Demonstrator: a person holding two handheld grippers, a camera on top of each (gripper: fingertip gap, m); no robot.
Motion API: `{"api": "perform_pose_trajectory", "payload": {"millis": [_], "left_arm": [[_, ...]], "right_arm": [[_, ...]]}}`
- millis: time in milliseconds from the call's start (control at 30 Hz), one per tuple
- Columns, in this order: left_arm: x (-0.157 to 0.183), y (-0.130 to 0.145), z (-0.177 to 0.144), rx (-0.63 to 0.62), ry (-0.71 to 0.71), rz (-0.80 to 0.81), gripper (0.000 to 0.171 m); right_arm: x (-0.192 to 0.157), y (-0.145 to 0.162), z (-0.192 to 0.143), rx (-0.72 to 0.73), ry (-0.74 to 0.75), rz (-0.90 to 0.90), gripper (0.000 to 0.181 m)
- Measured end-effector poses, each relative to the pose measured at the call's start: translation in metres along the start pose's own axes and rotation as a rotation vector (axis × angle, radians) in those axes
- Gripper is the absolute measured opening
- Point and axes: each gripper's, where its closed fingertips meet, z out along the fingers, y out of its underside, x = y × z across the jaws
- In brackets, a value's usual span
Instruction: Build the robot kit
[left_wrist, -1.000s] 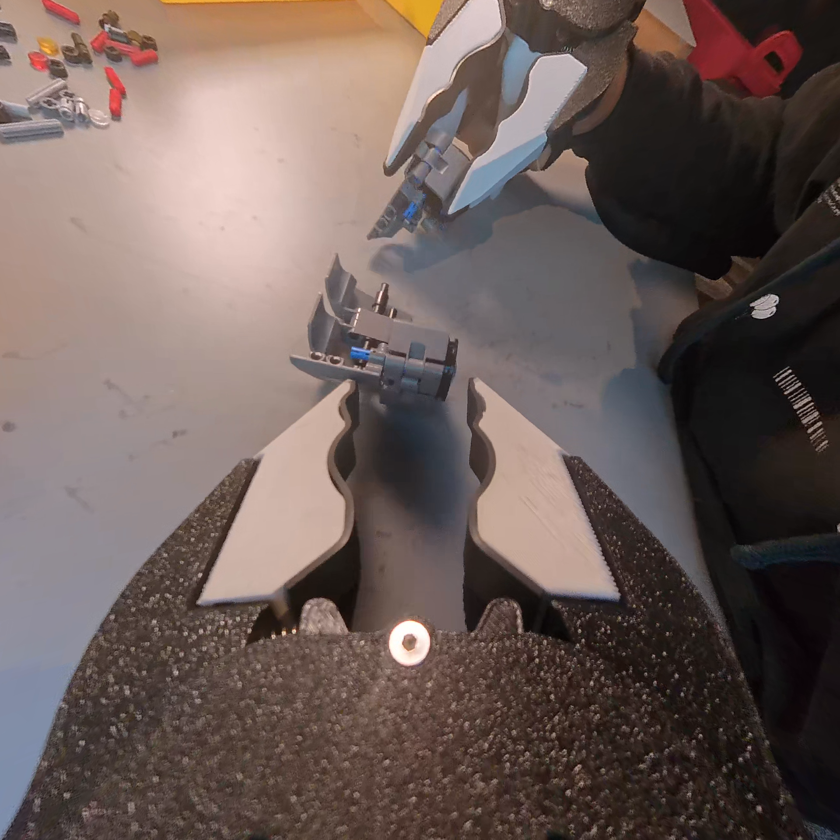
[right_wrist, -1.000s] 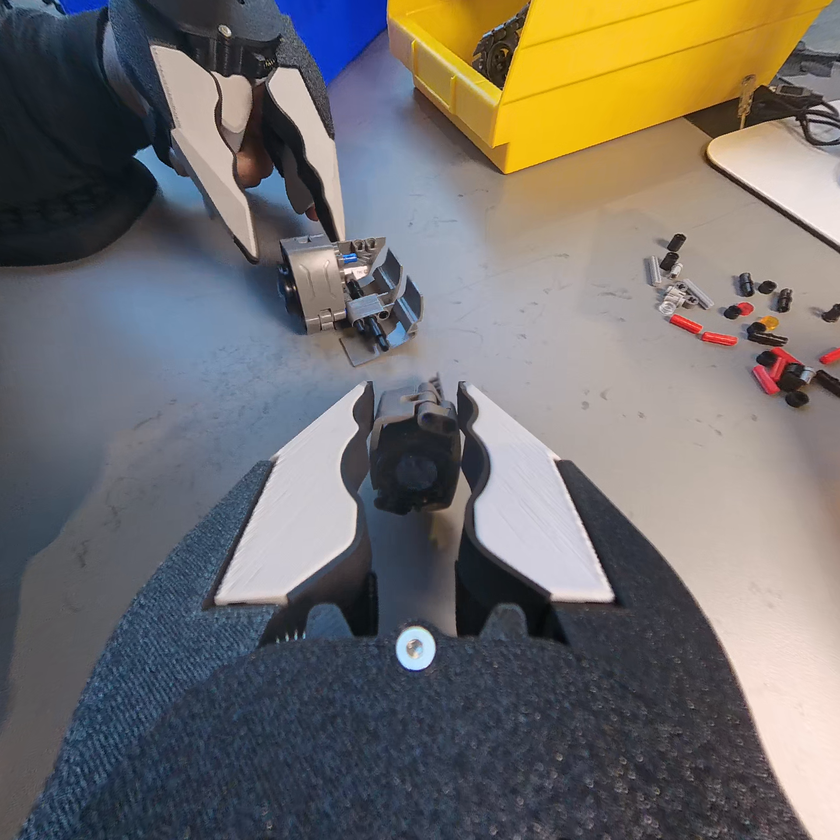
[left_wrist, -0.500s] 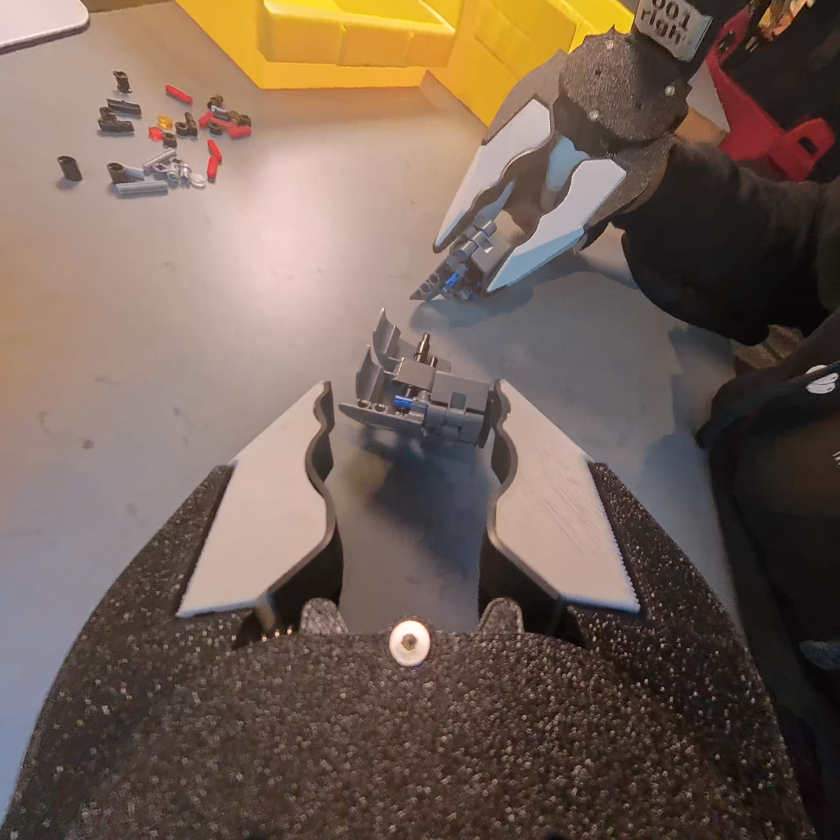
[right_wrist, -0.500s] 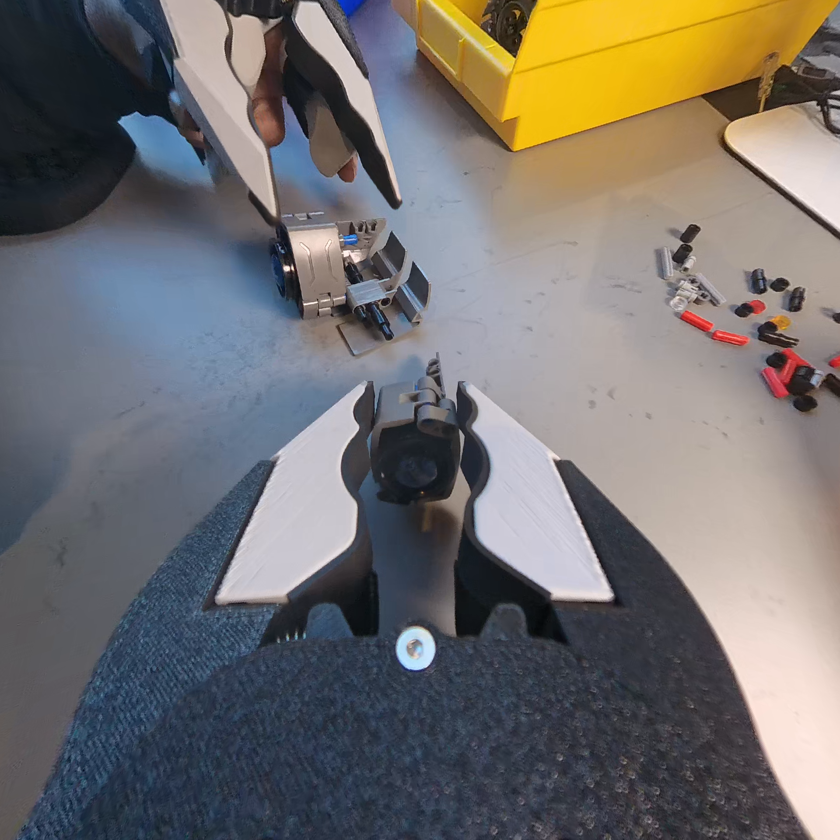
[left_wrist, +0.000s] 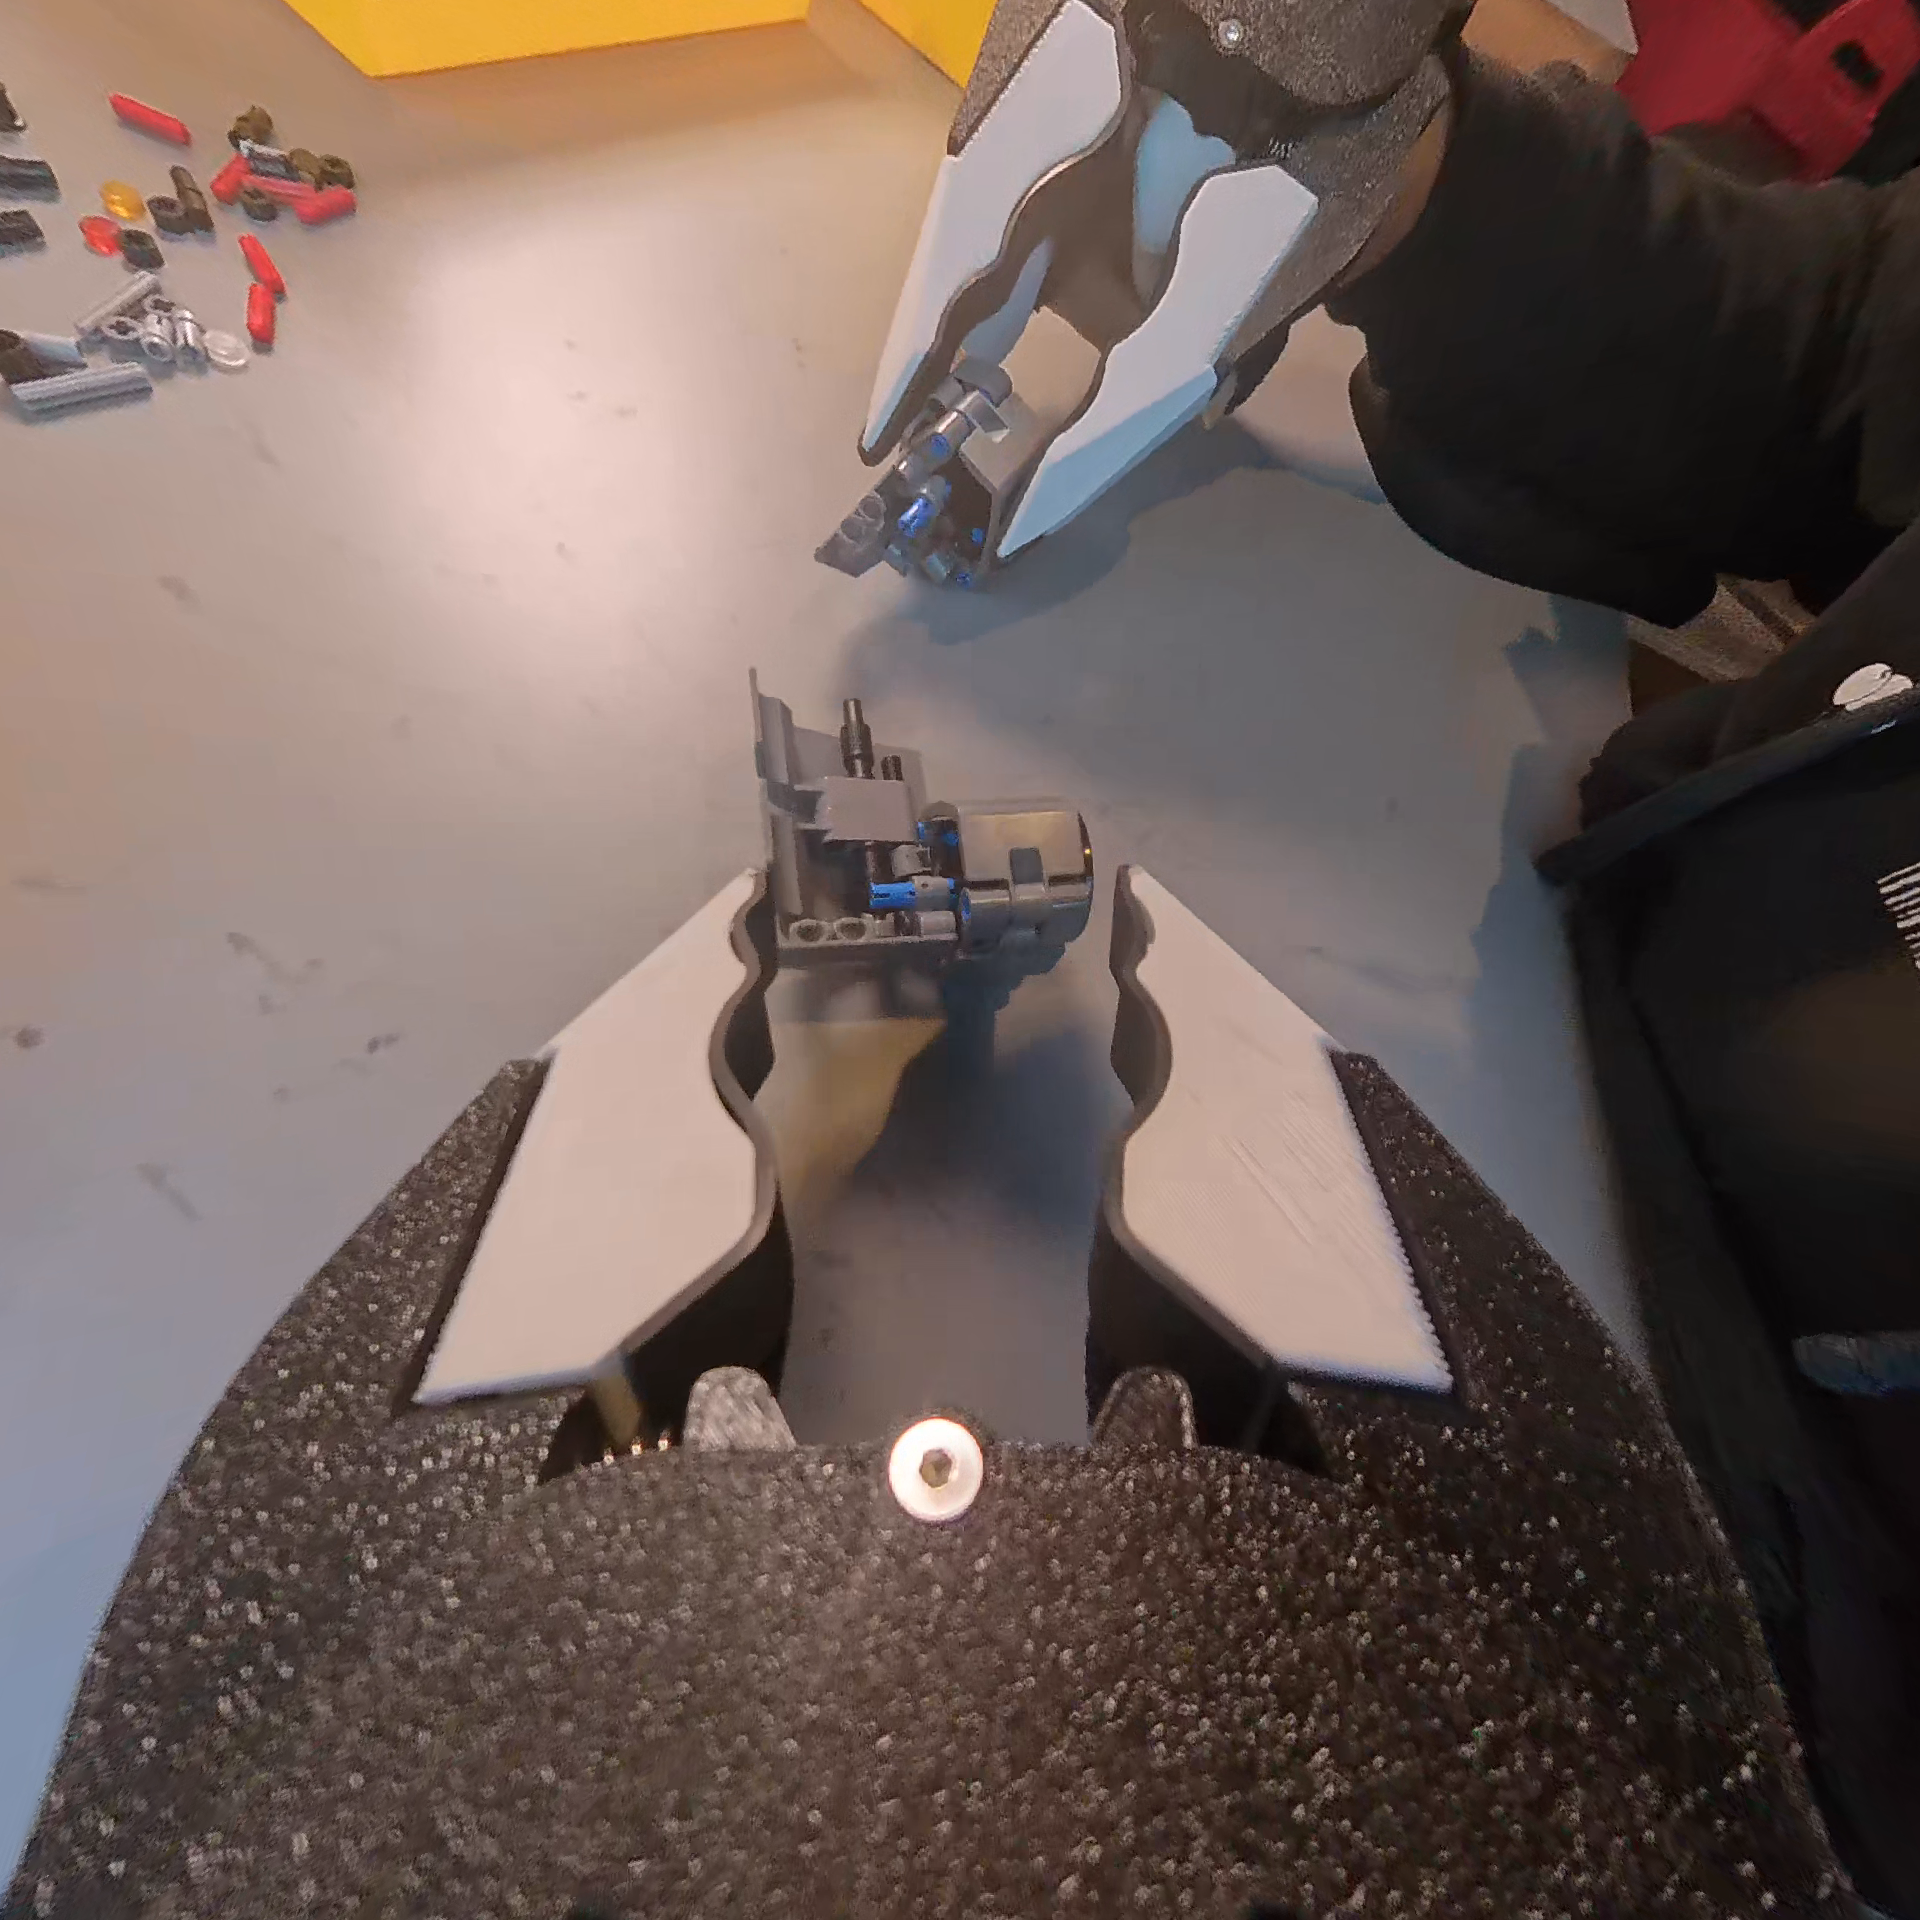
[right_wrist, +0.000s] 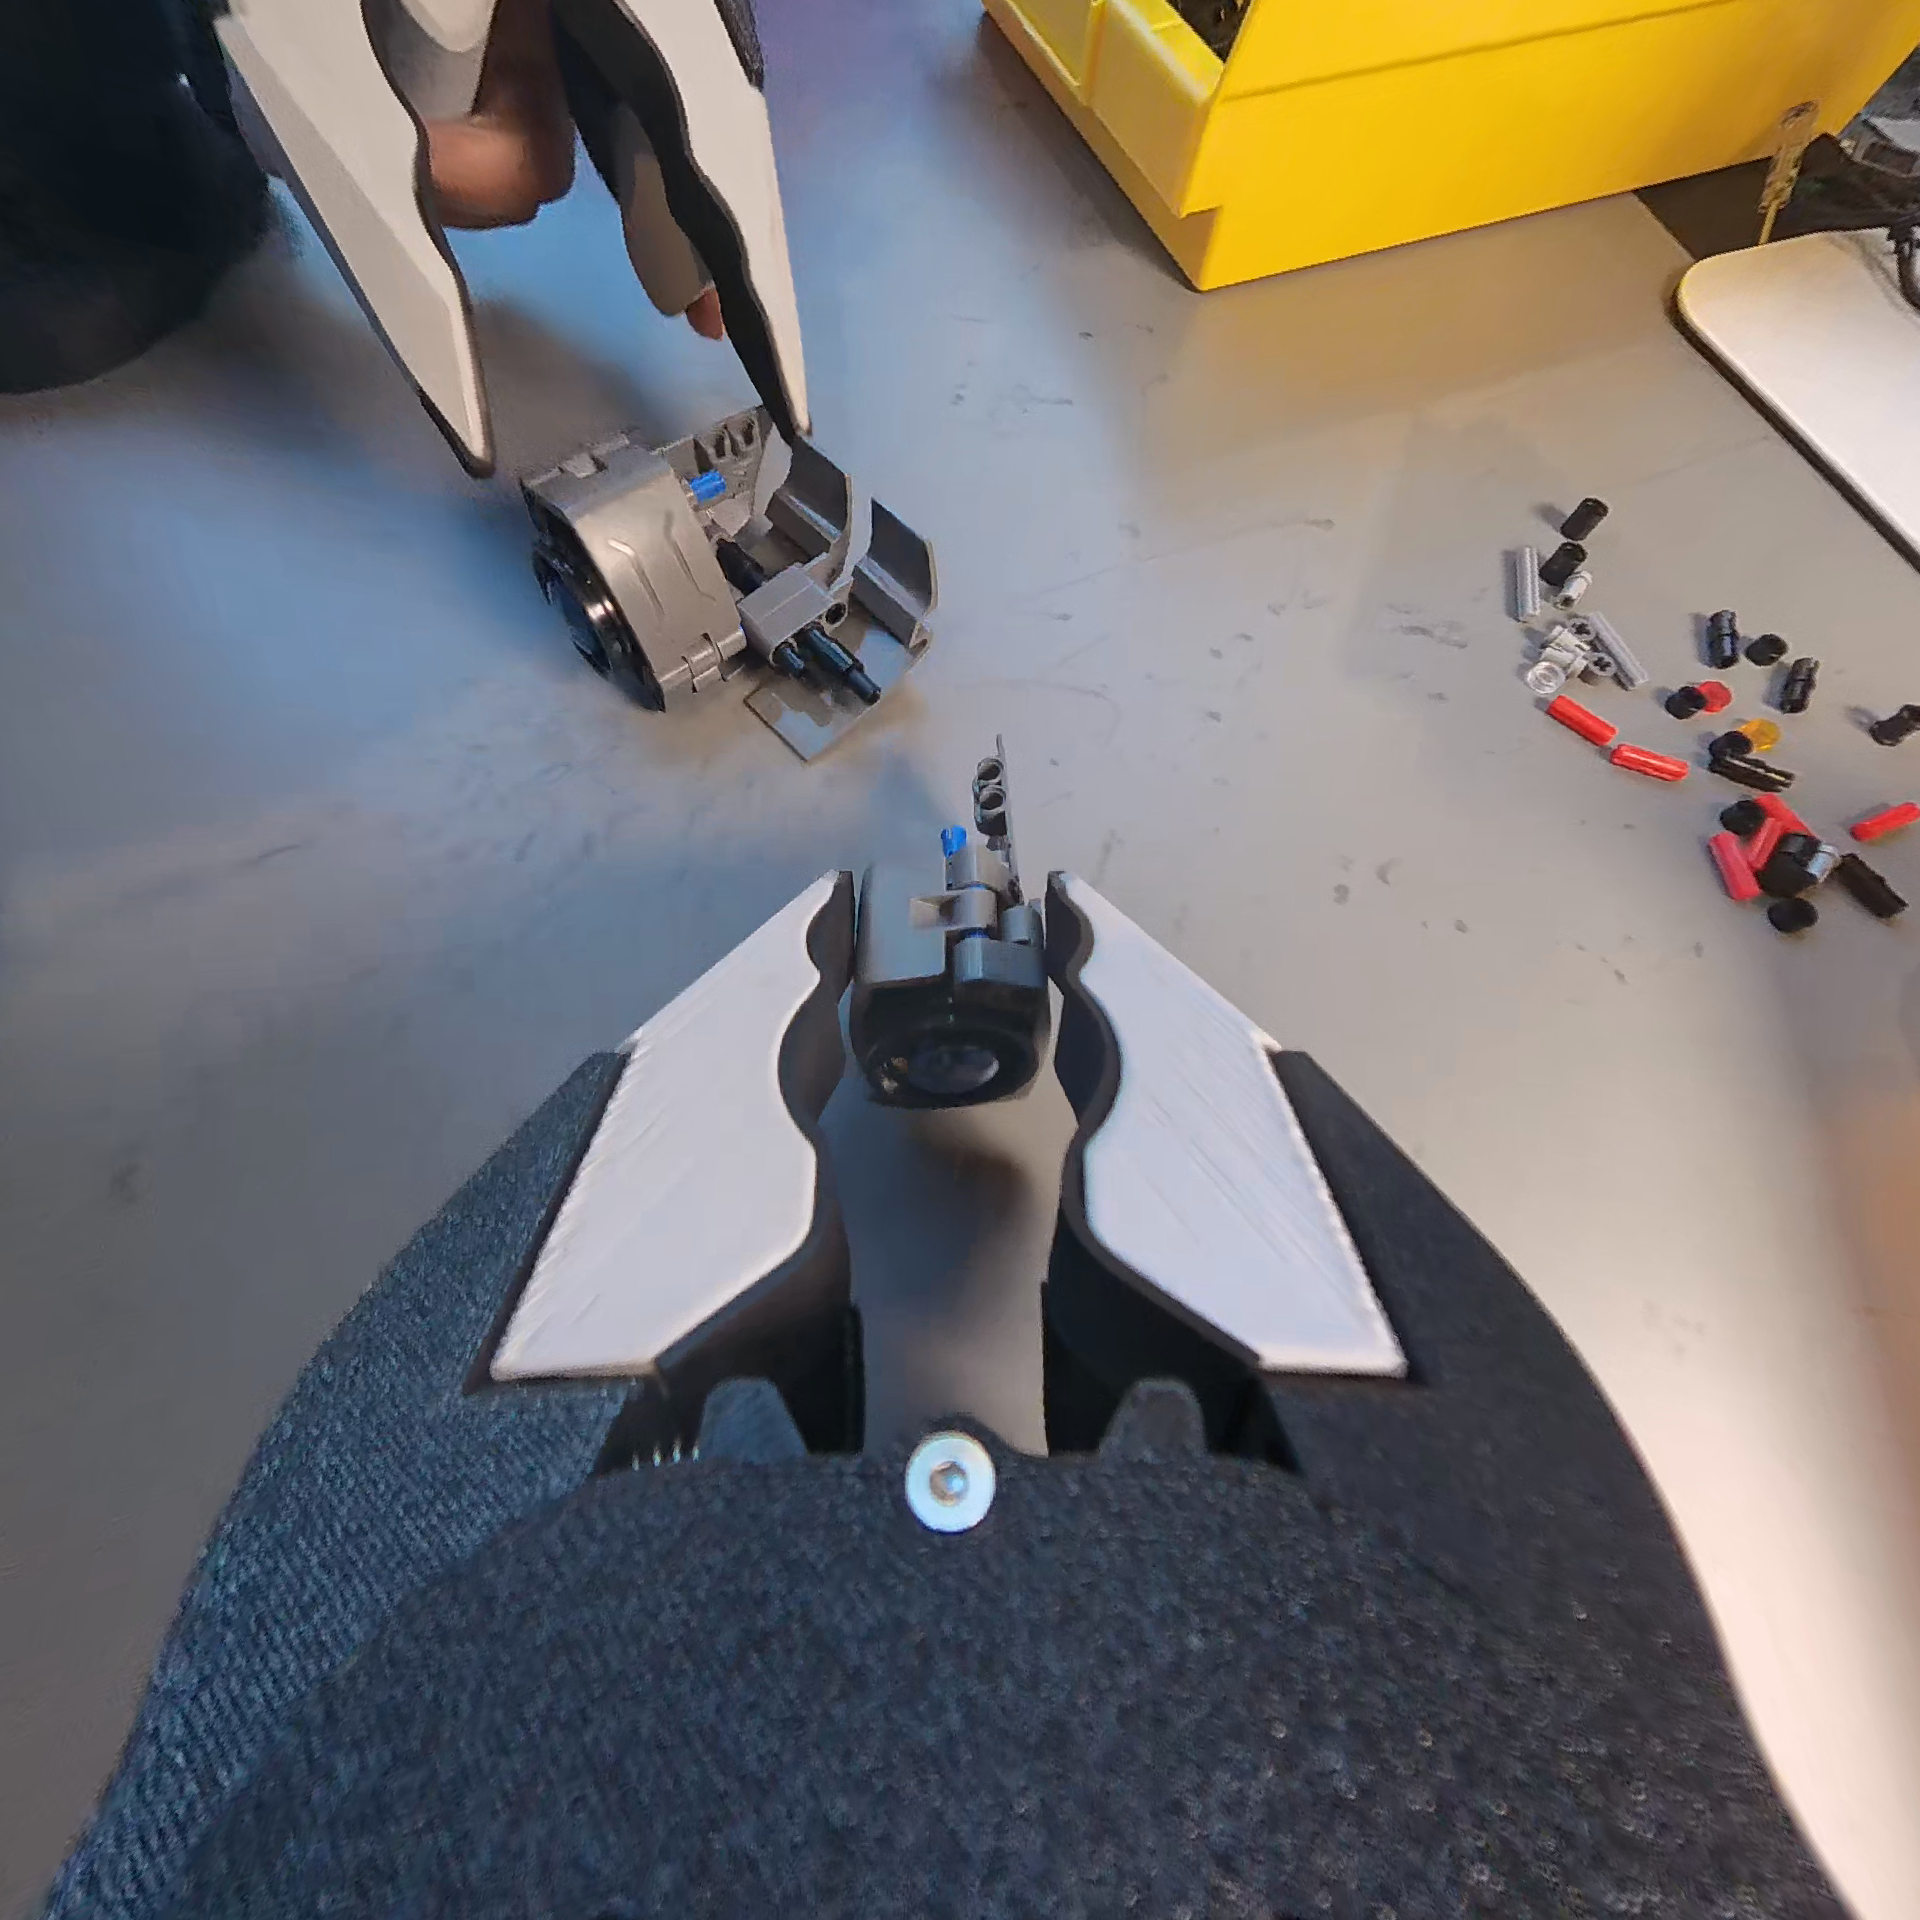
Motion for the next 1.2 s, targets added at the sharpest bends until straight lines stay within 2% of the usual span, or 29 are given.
{"api": "perform_pose_trajectory", "payload": {"millis": [167,233,400,533,733,1033,1200], "left_arm": [[0.01,0.005,-0.007,-0.041,0.043,0.029,0.062],[0.012,0.007,-0.012,-0.047,0.063,0.037,0.057],[-0.012,0.001,-0.019,0.014,-0.022,-0.02,0.058],[-0.018,0.014,-0.008,-0.038,-0.02,-0.05,0.064],[-0.003,0.024,0.007,-0.1,0.035,-0.022,0.063],[0.023,0.018,-0.001,-0.079,0.162,0.015,0.054],[0.027,0.02,-0.002,-0.081,0.203,0.015,0.054]], "right_arm": [[-0.001,0.002,-0.002,-0.012,-0.003,-0.015,0.035],[-0.001,0.004,-0.003,-0.021,-0.01,-0.018,0.036],[-0.002,0.006,-0.007,-0.027,-0.024,-0.029,0.037],[-0.001,0.011,-0.01,-0.054,-0.021,-0.038,0.041],[0.001,0.013,-0.008,-0.061,-0.012,-0.027,0.037],[-0.002,0.008,-0.003,-0.034,-0.017,-0.024,0.037],[-0.013,-0.004,0.009,-0.008,-0.067,-0.037,0.037]]}}
